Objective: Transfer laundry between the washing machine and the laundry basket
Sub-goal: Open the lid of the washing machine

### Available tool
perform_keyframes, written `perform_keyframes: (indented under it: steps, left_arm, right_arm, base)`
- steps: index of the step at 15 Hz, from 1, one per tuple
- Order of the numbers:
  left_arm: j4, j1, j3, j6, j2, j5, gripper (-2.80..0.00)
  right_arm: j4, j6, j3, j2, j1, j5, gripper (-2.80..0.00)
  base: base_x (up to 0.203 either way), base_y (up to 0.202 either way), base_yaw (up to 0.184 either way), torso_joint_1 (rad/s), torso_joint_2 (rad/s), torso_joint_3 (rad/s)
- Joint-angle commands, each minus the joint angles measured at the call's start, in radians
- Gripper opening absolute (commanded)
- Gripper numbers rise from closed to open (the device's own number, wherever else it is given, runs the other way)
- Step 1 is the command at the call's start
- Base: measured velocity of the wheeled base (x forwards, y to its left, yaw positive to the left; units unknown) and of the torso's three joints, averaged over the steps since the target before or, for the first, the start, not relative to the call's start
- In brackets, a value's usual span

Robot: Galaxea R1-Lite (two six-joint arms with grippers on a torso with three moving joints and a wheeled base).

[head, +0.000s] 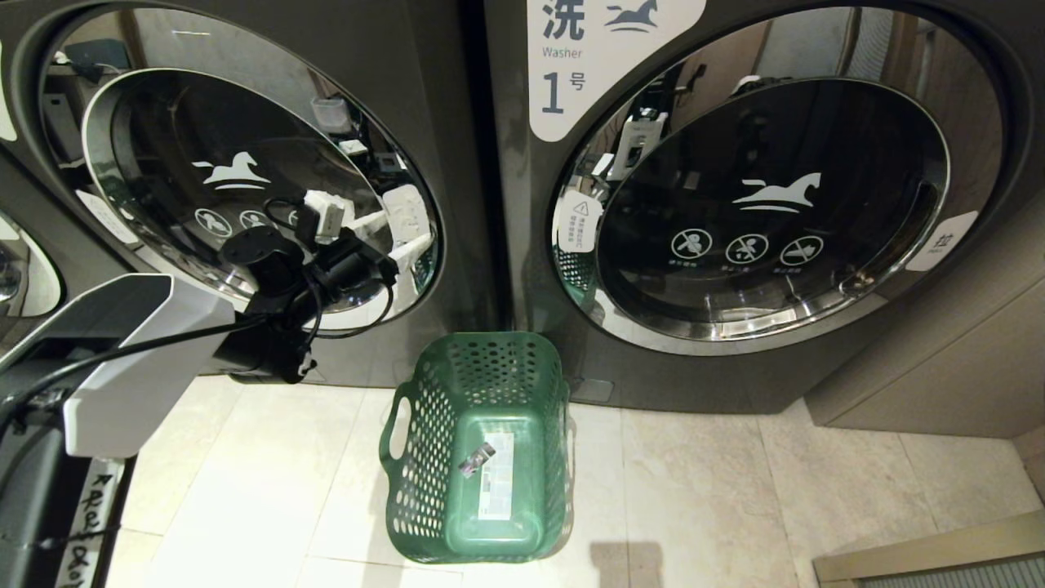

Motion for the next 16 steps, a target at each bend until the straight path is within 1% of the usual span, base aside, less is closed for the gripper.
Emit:
perform_keyframes:
  steps: [1, 5, 7, 9, 11, 13, 16]
  left_arm:
    - [-0.006, 0.000, -0.008, -0.001, 0.009, -0.013, 0.00]
    - [0.033, 0.001, -0.094, -0.002, 0.045, -0.023, 0.00]
    - [0.063, 0.006, -0.139, -0.002, 0.062, -0.079, 0.00]
    - [0.091, 0.013, -0.162, -0.003, 0.073, -0.135, 0.00]
    - [0.100, 0.023, -0.166, -0.007, 0.074, -0.174, 0.00]
    - [0.101, 0.030, -0.177, -0.028, 0.077, -0.209, 0.00]
    - [0.101, 0.045, -0.208, -0.064, 0.086, -0.240, 0.00]
  right_arm:
    - [0.000, 0.000, 0.000, -0.001, 0.000, 0.000, -2.80]
    - [0.000, 0.000, 0.000, -0.001, 0.000, 0.000, -2.80]
    - [0.000, 0.000, 0.000, -0.001, 0.000, 0.000, -2.80]
    - [0.000, 0.000, 0.000, -0.001, 0.000, 0.000, -2.80]
    - [0.000, 0.000, 0.000, -0.001, 0.000, 0.000, -2.80]
    - [0.000, 0.000, 0.000, -0.001, 0.000, 0.000, -2.80]
    - [0.000, 0.000, 0.000, 0.001, 0.000, 0.001, -2.80]
  base:
    - [0.000, 0.000, 0.000, 0.000, 0.00, 0.000]
    - [0.000, 0.000, 0.000, 0.000, 0.00, 0.000]
    - [0.000, 0.000, 0.000, 0.000, 0.00, 0.000]
    - [0.000, 0.000, 0.000, 0.000, 0.00, 0.000]
    - [0.000, 0.000, 0.000, 0.000, 0.00, 0.000]
    - [0.000, 0.000, 0.000, 0.000, 0.00, 0.000]
    - [0.000, 0.000, 0.000, 0.000, 0.00, 0.000]
